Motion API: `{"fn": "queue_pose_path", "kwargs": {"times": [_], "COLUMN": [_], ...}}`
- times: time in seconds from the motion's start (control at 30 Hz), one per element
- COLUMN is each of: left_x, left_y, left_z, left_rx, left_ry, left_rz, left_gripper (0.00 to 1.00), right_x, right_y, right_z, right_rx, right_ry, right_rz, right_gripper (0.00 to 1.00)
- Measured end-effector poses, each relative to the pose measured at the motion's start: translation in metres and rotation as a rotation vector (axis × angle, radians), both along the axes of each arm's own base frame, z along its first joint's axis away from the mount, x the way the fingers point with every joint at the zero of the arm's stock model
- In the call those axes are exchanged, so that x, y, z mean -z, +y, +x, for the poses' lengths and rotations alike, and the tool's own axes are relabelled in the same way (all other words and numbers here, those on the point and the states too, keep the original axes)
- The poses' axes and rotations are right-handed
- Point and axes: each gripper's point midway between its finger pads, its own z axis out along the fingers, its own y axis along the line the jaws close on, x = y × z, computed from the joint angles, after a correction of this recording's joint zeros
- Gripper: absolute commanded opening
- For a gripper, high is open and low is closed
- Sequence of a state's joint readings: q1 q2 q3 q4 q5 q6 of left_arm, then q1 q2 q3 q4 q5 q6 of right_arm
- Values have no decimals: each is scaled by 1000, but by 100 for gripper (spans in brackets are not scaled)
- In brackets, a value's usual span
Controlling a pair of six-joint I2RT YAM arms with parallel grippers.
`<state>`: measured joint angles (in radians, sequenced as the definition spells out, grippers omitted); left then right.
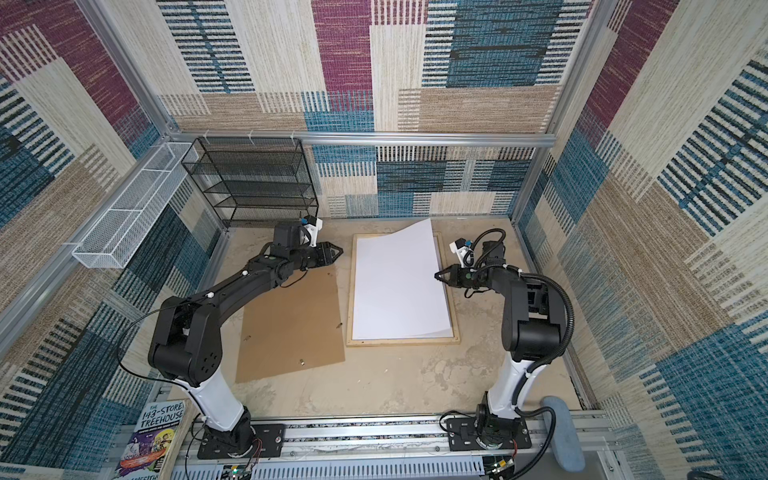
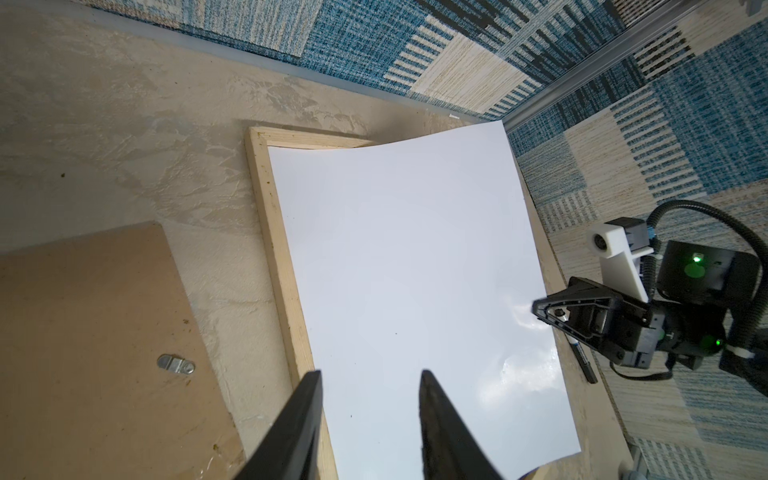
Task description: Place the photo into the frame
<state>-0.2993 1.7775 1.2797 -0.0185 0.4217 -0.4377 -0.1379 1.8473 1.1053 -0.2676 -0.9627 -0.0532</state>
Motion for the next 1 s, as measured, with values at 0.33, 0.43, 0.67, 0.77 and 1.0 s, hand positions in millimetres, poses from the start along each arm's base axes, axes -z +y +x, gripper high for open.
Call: {"fn": "queue_pose_path", "kwargs": {"times": [0.33,0.43,0.67,0.77,1.0], "left_x": [-3,-7,-12,-8,-7], "left_y": [1,2,11,22,44], "left_z": [-4,-7,-19,-31,-50], "left_rx": [0,0,-24,-63,-142], "left_ry": [-4,-10,-14,-10,-5], "left_rz": [-1,-2,14,42,97], "left_gripper": [42,42,42,43,43], "right_x": [4,5,1,-7,-29], "right_y": [-2,-4,-20,-34,-51], "right_z": [1,2,8,7,8], "right_rx": [13,27,113,183,282], "right_ry": [13,18,12,-1,-41], "right_rz": [-9,-24,-125,-186,-260], "right_gripper": [44,53,98,100,100]}}
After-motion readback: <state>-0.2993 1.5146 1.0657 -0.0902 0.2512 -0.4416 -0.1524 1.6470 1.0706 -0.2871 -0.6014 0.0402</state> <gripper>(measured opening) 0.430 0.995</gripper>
